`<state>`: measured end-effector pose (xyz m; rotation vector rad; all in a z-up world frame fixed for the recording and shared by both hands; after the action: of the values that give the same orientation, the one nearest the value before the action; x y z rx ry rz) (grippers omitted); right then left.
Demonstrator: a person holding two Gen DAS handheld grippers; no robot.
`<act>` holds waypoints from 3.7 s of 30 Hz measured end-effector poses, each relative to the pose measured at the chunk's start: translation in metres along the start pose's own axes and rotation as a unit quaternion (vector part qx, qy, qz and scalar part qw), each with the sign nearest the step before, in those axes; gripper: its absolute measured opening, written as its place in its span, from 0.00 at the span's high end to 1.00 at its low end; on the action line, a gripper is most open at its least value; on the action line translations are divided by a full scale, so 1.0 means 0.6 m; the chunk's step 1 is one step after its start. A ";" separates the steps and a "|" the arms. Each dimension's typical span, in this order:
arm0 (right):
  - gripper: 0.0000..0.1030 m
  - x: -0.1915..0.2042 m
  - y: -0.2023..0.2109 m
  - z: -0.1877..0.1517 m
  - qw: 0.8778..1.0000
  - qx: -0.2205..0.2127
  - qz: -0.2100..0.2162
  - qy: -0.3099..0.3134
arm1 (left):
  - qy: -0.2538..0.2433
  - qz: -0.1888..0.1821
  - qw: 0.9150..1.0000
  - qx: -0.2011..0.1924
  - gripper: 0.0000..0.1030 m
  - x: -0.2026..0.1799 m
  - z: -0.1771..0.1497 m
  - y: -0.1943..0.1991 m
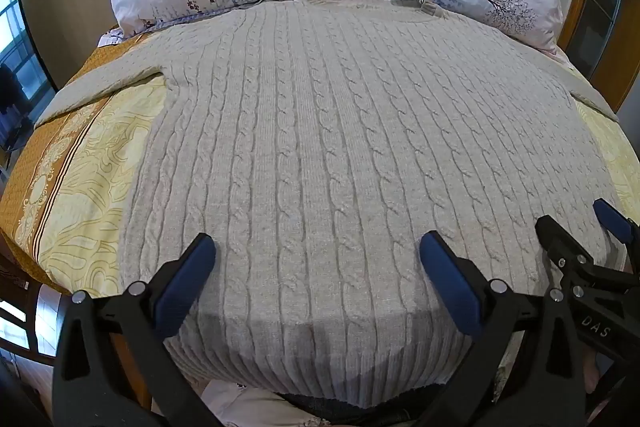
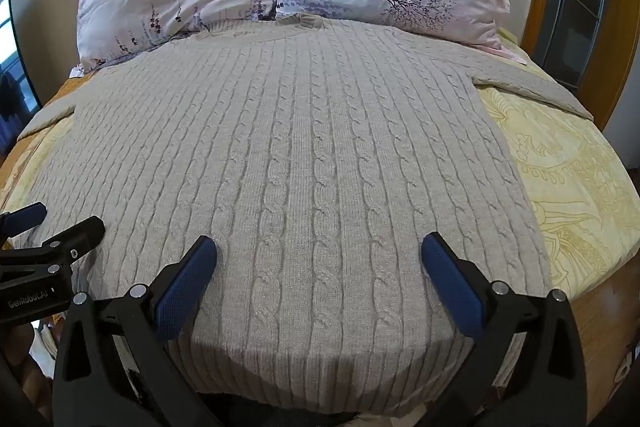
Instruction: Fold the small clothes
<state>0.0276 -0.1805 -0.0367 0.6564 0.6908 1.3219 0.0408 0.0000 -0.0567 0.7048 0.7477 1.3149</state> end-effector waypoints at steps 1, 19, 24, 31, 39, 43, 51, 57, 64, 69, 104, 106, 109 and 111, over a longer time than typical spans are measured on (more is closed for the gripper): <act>0.01 0.000 0.000 0.000 1.000 0.000 0.000 0.000 | 0.000 0.000 1.000 0.000 0.02 0.000 0.000 0.000; 0.01 0.000 -0.001 0.000 1.000 0.001 0.000 0.000 | 0.000 0.000 1.000 0.000 0.02 0.000 0.000 0.000; 0.01 0.000 -0.001 0.000 1.000 0.001 0.000 0.000 | 0.000 0.000 1.000 0.000 0.02 0.000 0.000 0.000; 0.01 0.000 -0.001 0.000 1.000 0.001 0.000 0.000 | 0.000 0.000 1.000 0.000 0.02 0.000 0.000 0.000; 0.01 0.000 -0.002 0.000 1.000 0.001 0.000 0.000 | 0.000 0.000 1.000 0.000 0.02 0.000 0.000 0.000; 0.01 0.000 -0.002 0.000 1.000 0.001 0.000 0.000 | 0.000 0.000 1.000 -0.001 0.02 0.000 0.000 0.000; 0.01 0.000 -0.002 0.000 1.000 0.001 0.000 0.000 | 0.000 0.000 1.000 -0.001 0.02 0.000 0.000 0.000; 0.01 0.000 -0.002 0.000 1.000 0.002 0.000 0.000 | 0.000 0.000 1.000 -0.001 0.02 0.000 0.000 0.000; 0.01 0.000 -0.002 0.000 1.000 0.002 0.000 0.000 | 0.000 0.000 1.000 -0.001 0.02 0.000 0.000 0.000; 0.01 0.000 -0.002 0.000 1.000 0.002 0.000 0.000 | 0.000 0.000 1.000 -0.001 0.02 0.000 0.000 0.000; 0.01 -0.019 -0.014 0.029 0.996 -0.007 0.083 0.016 | -0.013 -0.017 0.999 0.033 0.02 0.004 0.024 -0.013; 0.01 -0.057 -0.018 0.058 0.995 -0.012 0.092 -0.029 | -0.013 -0.024 0.999 0.018 0.02 0.008 0.040 -0.014; 0.01 -0.133 -0.029 0.105 0.989 -0.013 0.100 -0.108 | -0.011 -0.045 0.999 -0.017 0.02 0.012 0.072 -0.010; 0.04 -0.186 -0.041 0.134 0.982 -0.013 0.102 -0.157 | -0.011 -0.069 0.997 -0.042 0.02 0.011 0.096 -0.006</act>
<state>0.0925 -0.2975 0.0045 0.9105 0.3562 1.3714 0.0905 0.0042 -0.0265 0.5894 0.7054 1.2047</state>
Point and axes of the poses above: each gripper's, at about its wrist camera, not at the fingertips, and y roughly against the way its jaws point, x to its left, z to its top, the point moved 7 cm from there along -y, roughly the way its jaws point, and after that the axes turned 7 degrees about -z, right-handed, at the moved point
